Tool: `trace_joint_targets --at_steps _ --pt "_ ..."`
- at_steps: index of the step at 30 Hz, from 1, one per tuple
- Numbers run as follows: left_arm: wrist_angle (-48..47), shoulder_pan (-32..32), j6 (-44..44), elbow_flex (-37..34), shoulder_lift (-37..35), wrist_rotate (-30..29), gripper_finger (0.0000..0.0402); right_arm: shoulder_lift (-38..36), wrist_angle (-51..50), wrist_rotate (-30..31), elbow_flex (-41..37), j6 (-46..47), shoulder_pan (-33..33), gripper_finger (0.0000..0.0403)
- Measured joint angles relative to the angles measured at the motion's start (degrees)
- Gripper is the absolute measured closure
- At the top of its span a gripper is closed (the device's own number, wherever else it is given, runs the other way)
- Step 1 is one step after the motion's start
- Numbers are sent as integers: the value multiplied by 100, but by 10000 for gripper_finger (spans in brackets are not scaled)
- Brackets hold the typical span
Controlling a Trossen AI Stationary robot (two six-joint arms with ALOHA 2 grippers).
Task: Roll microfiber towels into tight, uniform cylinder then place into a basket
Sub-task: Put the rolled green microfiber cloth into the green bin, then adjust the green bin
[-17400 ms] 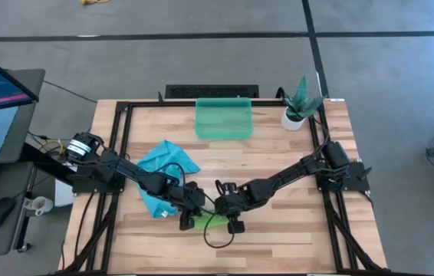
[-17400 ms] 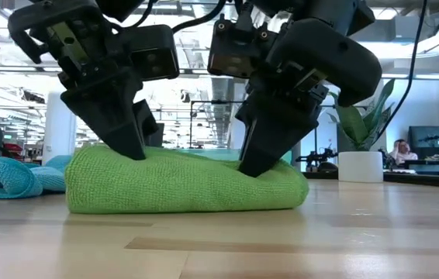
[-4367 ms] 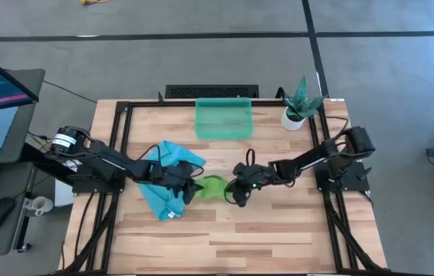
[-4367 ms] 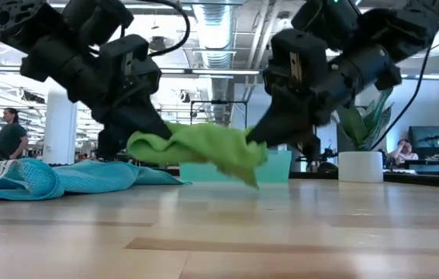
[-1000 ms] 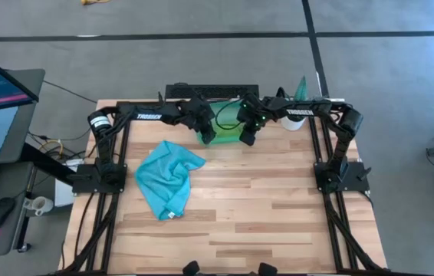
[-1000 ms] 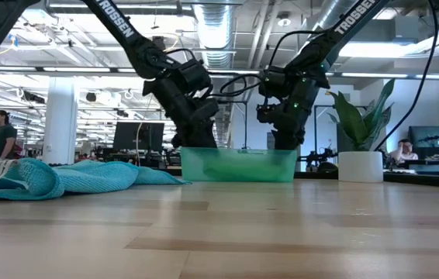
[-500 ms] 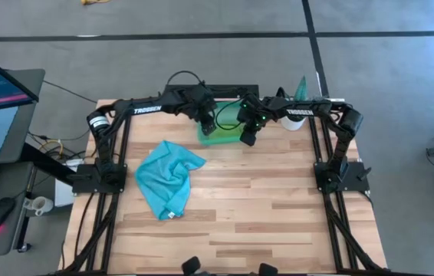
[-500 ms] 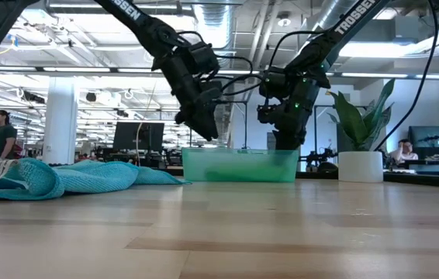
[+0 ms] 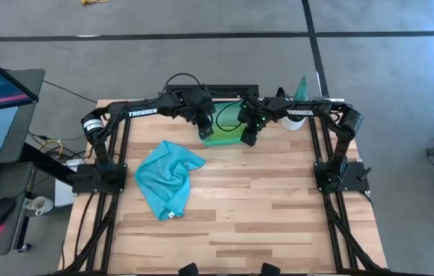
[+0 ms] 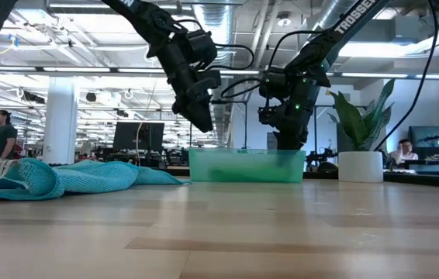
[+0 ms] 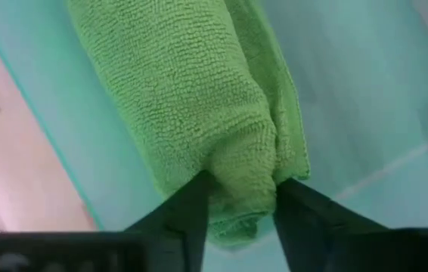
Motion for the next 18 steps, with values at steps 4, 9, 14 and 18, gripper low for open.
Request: trace_joint_targets --at_steps 4,9,14,18 --pt "-126 -4 28 0 0 -150 242 -30 -326 -9 159 0 -11 192" --pt "-150 -2 54 -2 0 -275 242 -86 -825 -16 549 0 4 162" --pt "-357 -59 71 -2 0 -165 242 -211 -1701 -28 956 -72 -9 159" --pt "-504 -238 74 -7 -92 -26 242 -693 -2164 -29 960 -46 -22 159"
